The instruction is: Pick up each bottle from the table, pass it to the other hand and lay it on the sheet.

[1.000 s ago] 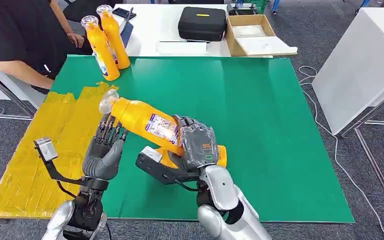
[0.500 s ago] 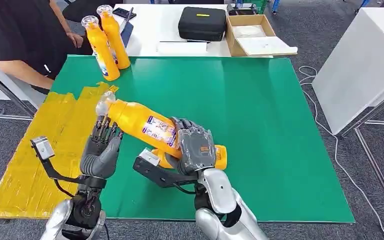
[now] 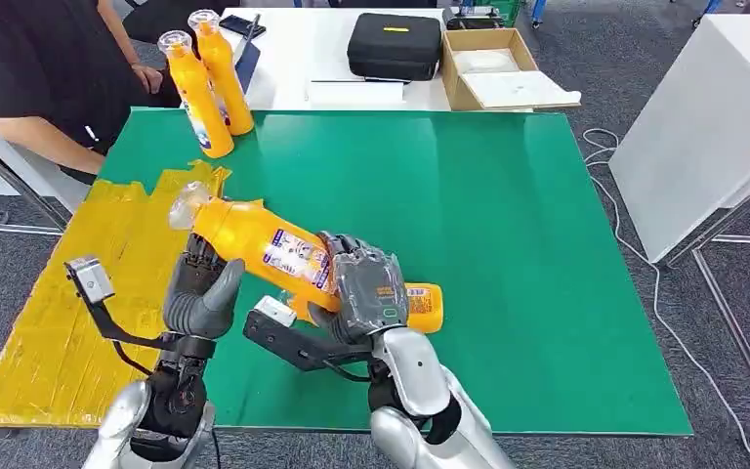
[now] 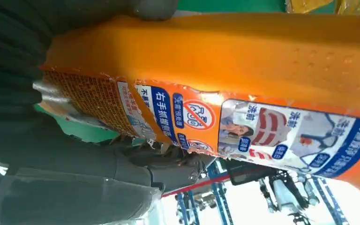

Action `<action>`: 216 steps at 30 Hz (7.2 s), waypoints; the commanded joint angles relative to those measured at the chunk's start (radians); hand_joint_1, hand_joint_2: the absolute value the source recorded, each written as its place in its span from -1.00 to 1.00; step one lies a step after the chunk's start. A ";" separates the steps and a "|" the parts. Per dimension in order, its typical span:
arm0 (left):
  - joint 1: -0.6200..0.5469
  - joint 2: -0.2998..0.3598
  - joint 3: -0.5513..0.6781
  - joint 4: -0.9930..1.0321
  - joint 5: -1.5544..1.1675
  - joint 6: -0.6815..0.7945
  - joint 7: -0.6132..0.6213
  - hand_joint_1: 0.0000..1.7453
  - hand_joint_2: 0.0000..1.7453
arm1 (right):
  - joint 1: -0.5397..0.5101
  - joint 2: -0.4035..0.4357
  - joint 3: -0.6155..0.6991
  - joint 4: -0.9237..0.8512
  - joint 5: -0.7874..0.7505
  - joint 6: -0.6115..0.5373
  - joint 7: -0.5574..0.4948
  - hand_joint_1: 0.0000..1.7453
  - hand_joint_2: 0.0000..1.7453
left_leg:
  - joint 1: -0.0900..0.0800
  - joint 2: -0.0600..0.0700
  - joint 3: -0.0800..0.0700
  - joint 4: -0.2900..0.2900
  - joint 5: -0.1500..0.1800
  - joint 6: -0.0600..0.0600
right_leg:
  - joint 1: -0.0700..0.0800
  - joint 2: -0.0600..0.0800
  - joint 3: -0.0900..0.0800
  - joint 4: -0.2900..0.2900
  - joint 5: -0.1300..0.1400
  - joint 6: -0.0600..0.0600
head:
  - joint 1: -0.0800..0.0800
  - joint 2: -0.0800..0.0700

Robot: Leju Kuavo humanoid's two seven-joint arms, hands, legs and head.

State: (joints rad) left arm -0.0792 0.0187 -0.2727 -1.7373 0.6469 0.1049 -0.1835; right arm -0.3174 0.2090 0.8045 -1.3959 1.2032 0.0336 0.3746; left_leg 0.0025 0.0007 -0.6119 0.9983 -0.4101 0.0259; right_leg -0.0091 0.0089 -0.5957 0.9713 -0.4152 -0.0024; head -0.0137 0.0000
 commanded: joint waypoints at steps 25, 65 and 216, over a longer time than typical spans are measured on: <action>-0.122 -0.027 -0.120 0.162 0.082 0.051 0.028 0.98 1.00 | -0.172 -0.028 0.238 0.130 -0.102 0.016 -0.056 1.00 1.00 | 0.000 -0.002 0.003 0.000 0.000 -0.002 | 0.000 -0.003 0.004 -0.001 -0.001 0.000 | 0.000 0.000; 0.050 -0.048 0.233 0.013 0.037 0.023 -0.066 1.00 1.00 | 0.125 -0.161 -0.191 -0.179 -0.136 -0.074 -0.063 -1.00 -1.00 | 0.000 -0.003 0.000 0.000 0.000 -0.001 | 0.000 -0.003 0.001 -0.001 -0.001 0.000 | 0.000 0.000; -0.436 0.164 0.054 0.595 -0.500 0.303 -0.312 -1.00 -1.00 | -0.508 -0.144 0.155 0.927 -0.259 0.115 -0.253 -1.00 -1.00 | 0.000 0.001 0.003 0.001 0.003 -0.002 | 0.000 0.000 0.003 0.002 0.001 0.000 | 0.000 0.000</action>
State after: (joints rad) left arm -0.4954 0.1904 -0.2201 -1.1696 0.1442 0.4047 -0.4948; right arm -0.7436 0.0404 0.8842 -0.4925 0.9400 0.1251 0.1159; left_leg 0.0028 0.0010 -0.6085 0.9989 -0.4064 0.0246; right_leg -0.0090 0.0089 -0.5918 0.9722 -0.4135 -0.0019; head -0.0137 0.0000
